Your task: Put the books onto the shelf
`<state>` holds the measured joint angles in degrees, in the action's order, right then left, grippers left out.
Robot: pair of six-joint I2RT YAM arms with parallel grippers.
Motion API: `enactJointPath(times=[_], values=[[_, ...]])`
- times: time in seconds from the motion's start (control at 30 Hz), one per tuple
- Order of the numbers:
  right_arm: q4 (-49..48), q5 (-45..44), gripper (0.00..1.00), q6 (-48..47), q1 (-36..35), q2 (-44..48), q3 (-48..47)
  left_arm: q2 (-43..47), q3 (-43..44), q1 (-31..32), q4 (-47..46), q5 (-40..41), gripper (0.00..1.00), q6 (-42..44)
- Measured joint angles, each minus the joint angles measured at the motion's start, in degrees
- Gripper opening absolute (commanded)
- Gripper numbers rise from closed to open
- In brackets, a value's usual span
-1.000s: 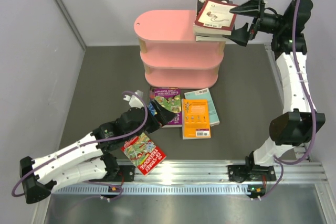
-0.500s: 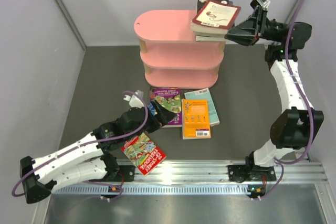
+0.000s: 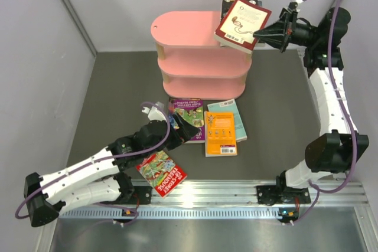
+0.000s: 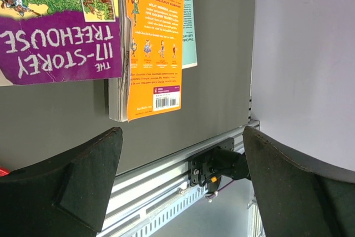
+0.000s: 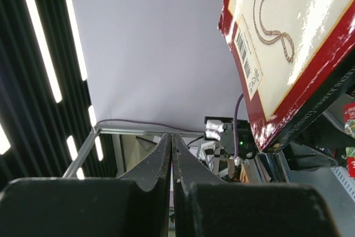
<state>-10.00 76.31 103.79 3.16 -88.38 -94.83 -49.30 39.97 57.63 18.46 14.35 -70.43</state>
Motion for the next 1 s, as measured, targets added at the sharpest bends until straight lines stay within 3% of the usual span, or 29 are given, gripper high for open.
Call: enactJointPath(times=[0.17, 0.37, 0.53, 0.6, 0.63, 0.67, 0.7, 0.8, 1.0], values=[[11.82, -3.69, 0.0, -9.14, 1.05, -0.31, -6.21, -1.09, 0.59, 0.0, 0.07, -0.15, 0.93, 0.15], [19.3, -10.73, 0.0, -19.23, 10.58, -0.09, -11.43, -3.89, 6.56, -0.04, 2.58, -0.13, 0.93, 2.36], [35.56, -20.79, 0.0, -34.12, 15.74, -0.31, -15.63, -5.64, 11.61, -0.33, 3.08, -0.2, 0.93, 4.35], [38.4, -23.15, 0.18, -37.35, 15.21, -0.24, -15.32, -6.1, 12.26, -0.55, 3.15, -0.42, 0.93, 4.7], [39.34, -24.35, 0.32, -38.99, 14.56, -0.24, -14.64, -6.36, 12.39, -0.63, 3.19, -0.59, 0.93, 4.85], [40.28, -25.07, 0.61, -39.95, 13.97, -0.28, -14.23, -6.56, 12.44, -0.72, 3.26, -0.72, 0.93, 4.92], [41.38, -26.01, 0.68, -41.05, 13.07, -0.46, -13.79, -6.78, 12.44, -0.87, 3.5, -1.03, 0.93, 5.05], [42.71, -27.78, 0.78, -43.8, 10.82, -1.62, -13.53, -7.13, 12.44, -1.29, 4.42, -1.51, 0.93, 5.27], [42.16, -30.64, 0.77, -45.11, 8.22, -5.07, -13.62, -7.61, 12.44, -2.36, 5.6, -2.45, 0.93, 5.7]])
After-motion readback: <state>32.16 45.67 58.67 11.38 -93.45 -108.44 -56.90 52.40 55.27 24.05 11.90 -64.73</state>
